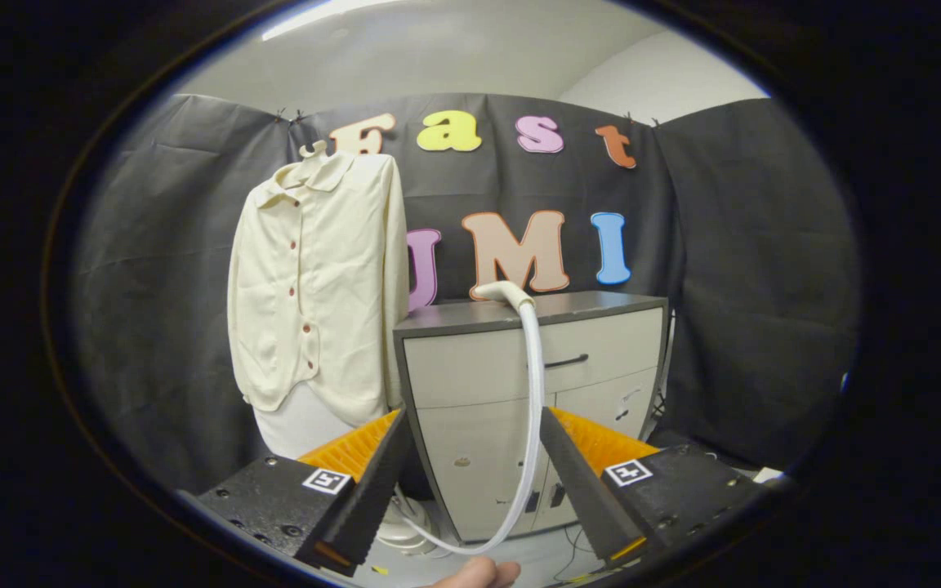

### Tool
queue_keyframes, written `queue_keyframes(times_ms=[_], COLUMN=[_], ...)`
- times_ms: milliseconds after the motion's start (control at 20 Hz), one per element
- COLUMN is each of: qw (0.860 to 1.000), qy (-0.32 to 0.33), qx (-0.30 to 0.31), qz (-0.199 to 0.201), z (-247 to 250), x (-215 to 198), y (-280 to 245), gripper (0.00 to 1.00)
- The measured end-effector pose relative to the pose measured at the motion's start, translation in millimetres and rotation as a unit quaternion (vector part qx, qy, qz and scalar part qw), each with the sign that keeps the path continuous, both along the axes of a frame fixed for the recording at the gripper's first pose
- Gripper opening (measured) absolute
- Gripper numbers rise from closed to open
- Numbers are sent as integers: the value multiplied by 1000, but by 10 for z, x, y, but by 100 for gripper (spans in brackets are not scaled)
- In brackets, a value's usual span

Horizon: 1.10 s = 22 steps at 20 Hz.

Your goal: Iron the clothes twice with a garment steamer, once on the left side and once on the right side.

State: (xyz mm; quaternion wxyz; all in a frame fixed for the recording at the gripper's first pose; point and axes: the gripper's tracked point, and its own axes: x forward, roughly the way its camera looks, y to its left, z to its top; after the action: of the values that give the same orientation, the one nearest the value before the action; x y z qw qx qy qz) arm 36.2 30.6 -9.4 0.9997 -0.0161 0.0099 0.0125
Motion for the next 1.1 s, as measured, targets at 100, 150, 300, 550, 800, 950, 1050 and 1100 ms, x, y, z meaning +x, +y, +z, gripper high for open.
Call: queue_keyframes(times_ms=[100, 150, 300, 550, 800, 950, 1050, 1100], qw=[1000, 1000, 1000, 1000, 1000, 999, 999, 999], qy=[7, 11, 2, -15, -15, -12, 1, 7], qx=[-7, -7, -3, 6, 1, -27, -5, -3], qz=[0, 0, -2, -4, 8, 24, 36, 35], z=[46, 72, 238, 514, 862, 1070, 1140, 1170], x=[168, 260, 569, 1208, 2028, 2567, 2924, 3084], y=[-11, -8, -68, -246, -358, -372, -373, -391], gripper=[97, 97, 97, 97, 97, 97, 97, 97])
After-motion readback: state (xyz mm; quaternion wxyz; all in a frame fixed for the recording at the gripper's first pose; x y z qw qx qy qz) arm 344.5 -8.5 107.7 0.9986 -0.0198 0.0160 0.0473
